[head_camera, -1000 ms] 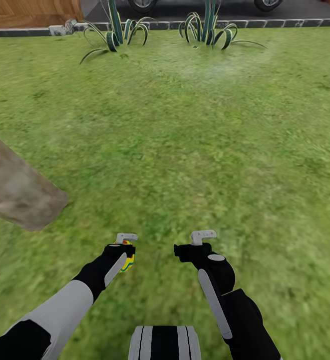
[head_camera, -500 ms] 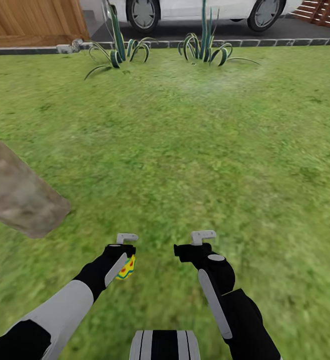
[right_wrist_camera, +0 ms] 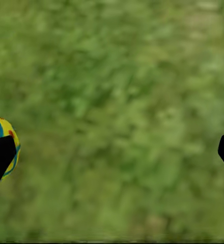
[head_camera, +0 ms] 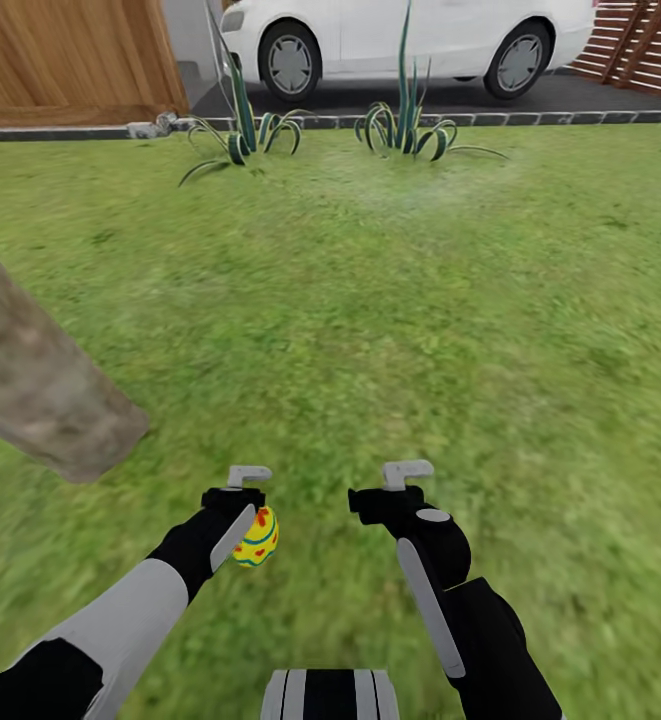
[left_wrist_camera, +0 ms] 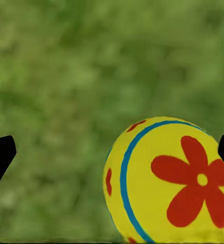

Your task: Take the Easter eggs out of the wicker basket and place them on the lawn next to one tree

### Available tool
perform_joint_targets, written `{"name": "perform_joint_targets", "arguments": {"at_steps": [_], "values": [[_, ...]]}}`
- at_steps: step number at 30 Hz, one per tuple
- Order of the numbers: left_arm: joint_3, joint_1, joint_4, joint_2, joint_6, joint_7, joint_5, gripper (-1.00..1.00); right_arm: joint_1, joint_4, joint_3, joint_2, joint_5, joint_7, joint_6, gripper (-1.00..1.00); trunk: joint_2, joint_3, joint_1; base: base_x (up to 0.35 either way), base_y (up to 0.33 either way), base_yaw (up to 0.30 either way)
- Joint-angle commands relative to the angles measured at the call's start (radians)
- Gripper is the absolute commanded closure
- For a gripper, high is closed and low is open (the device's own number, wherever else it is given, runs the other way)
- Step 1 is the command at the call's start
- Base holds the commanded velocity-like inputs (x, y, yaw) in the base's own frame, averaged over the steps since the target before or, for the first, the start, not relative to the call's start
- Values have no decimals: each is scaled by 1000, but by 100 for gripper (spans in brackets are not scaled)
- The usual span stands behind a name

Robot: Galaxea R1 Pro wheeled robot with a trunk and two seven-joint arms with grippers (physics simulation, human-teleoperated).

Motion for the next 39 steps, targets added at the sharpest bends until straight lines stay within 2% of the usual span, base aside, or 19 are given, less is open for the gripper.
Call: {"name": "perform_joint_targets", "arguments": {"at_steps": [1,18,20,27,29,39], "values": [[-6,-1,-1,1,2,11,11,-100,-1,-1,1,0,-11,-10,3,-100,0,3,-1,-321,0,0],[-6,-1,-2,1,2,13,10,-100,-1,-1,1,0,-11,-9,3,-100,4,69,-9,-344,0,0],[-18,-12,-14,7,14,1,20,-100,0,-7,12,-11,1,3,-9,-100,4,73,-9,0,0,0],[-56,-52,-47,7,38,-38,57,-100,-1,-40,52,-11,39,42,-48,-100,6,100,-12,0,0,0],[-56,-56,-47,7,38,-49,67,-100,-1,-40,63,-11,49,53,-60,-100,6,108,-13,0,0,0],[-56,-56,-47,7,38,-105,68,-100,-1,-40,63,-11,105,109,-116,-100,9,146,-18,0,0,0]]}}
